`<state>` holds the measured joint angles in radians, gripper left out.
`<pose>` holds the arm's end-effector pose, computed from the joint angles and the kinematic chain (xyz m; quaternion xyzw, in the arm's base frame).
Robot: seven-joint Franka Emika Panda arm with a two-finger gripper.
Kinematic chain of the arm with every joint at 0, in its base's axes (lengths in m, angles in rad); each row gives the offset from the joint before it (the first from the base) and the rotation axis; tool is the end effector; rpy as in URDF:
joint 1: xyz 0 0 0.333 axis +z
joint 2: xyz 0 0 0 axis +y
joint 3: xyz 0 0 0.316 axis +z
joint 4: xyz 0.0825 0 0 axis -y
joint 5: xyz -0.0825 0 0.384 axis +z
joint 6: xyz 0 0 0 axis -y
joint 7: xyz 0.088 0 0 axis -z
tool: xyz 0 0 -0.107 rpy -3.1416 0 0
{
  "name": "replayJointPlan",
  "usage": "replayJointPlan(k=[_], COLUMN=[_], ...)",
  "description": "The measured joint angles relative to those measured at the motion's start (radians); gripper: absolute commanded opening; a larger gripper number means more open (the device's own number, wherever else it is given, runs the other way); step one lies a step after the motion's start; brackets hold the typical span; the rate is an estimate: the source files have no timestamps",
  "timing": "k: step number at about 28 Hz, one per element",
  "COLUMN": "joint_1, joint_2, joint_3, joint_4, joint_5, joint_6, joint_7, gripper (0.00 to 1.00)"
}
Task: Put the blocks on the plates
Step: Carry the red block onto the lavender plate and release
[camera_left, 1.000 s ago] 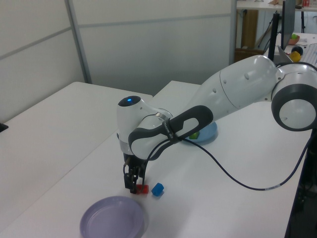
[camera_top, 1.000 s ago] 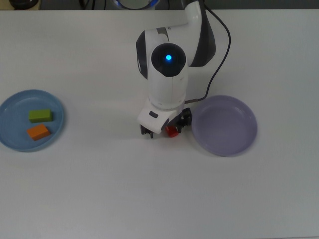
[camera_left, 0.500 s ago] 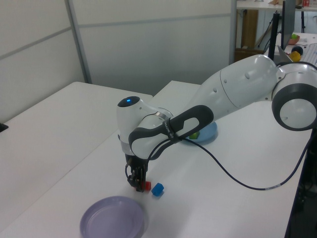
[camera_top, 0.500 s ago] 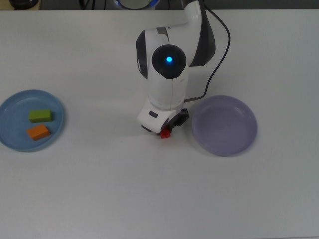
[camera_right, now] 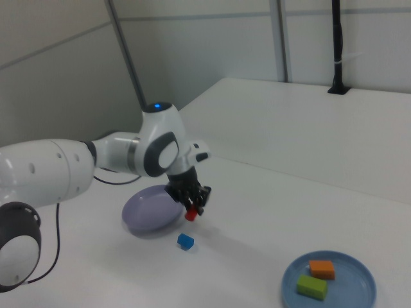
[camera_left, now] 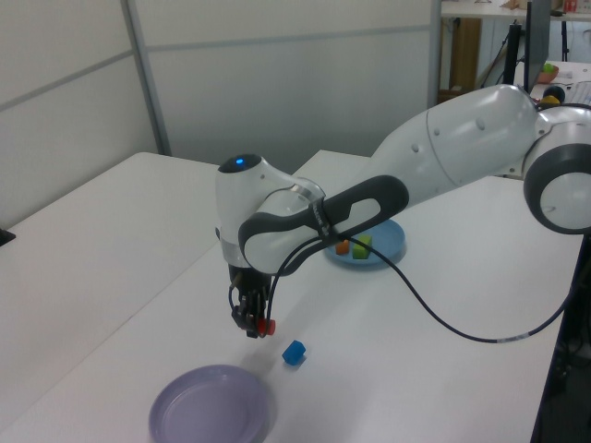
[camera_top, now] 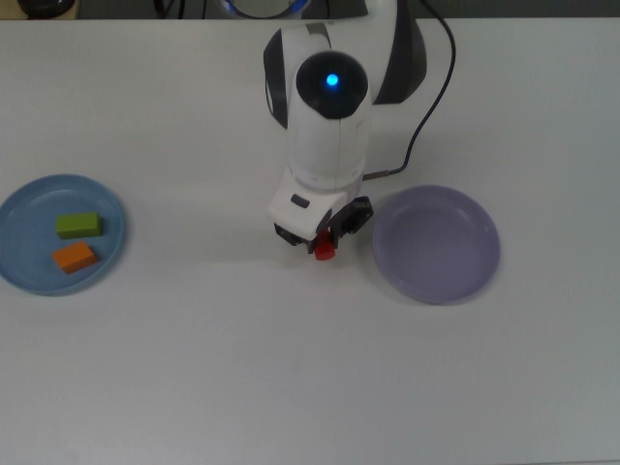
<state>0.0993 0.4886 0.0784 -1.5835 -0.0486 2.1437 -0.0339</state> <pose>0.6837 0.1132 0.3615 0.9930 0.1127 0.0367 0.0000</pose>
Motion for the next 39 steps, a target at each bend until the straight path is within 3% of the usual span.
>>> replayJointPlan(k=[7,15,16,22,26,28,39], joint_1=[0.022,0.107,0.110,0.110,0.109,0.110,0.107], joint_2=[-0.026,0.012,0.023,0.065,0.068,0.068,0.053], joint_3=[0.102,0.110,0.110,0.107,0.107,0.107,0.105], joint_4=[-0.002,-0.006,-0.006,-0.006,-0.004,-0.003,-0.001], joint_5=[-0.003,-0.064,-0.077,-0.089,-0.089,-0.089,-0.090], joint_6=[-0.010,0.055,0.074,0.143,0.149,0.149,0.138], joint_7=[0.044,0.156,0.167,0.204,0.233,0.243,0.255], gripper=[0.00,0.04,0.09,0.62,0.79,1.00,1.00])
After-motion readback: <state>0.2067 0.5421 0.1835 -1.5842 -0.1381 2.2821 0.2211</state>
